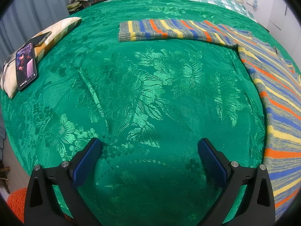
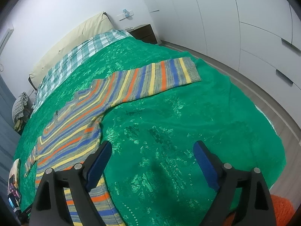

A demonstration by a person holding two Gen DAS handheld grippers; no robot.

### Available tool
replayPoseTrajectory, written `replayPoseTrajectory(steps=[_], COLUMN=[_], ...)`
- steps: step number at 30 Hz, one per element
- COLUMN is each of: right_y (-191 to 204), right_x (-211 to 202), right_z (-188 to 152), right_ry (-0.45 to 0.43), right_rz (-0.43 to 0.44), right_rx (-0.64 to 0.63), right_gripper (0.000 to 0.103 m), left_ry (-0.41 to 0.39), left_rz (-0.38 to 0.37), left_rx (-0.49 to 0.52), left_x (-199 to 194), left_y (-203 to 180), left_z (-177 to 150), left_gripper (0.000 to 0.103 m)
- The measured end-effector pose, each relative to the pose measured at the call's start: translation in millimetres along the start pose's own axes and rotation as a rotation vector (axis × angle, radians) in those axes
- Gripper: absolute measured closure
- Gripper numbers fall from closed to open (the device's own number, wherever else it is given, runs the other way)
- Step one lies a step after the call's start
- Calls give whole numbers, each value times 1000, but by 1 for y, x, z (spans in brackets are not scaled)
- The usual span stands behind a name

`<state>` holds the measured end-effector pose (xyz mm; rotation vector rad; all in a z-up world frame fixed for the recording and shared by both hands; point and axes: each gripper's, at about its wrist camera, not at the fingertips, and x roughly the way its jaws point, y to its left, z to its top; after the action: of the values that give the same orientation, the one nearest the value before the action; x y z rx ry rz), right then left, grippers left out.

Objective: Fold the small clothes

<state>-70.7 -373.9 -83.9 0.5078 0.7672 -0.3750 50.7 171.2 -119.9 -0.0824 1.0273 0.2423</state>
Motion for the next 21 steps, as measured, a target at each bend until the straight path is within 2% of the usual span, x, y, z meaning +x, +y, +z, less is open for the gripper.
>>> replayPoseTrajectory(steps=[21], right_y=[4], right_x=[3], right_z=[-1], right_ry=[11], right_rz=[2], right_rx=[-22], right_gripper=[15], left_ry=[-3], left_rz=[1], left_rx=[1], left_x=[1], left_y=[-1], left_z=[0], left_gripper=[0])
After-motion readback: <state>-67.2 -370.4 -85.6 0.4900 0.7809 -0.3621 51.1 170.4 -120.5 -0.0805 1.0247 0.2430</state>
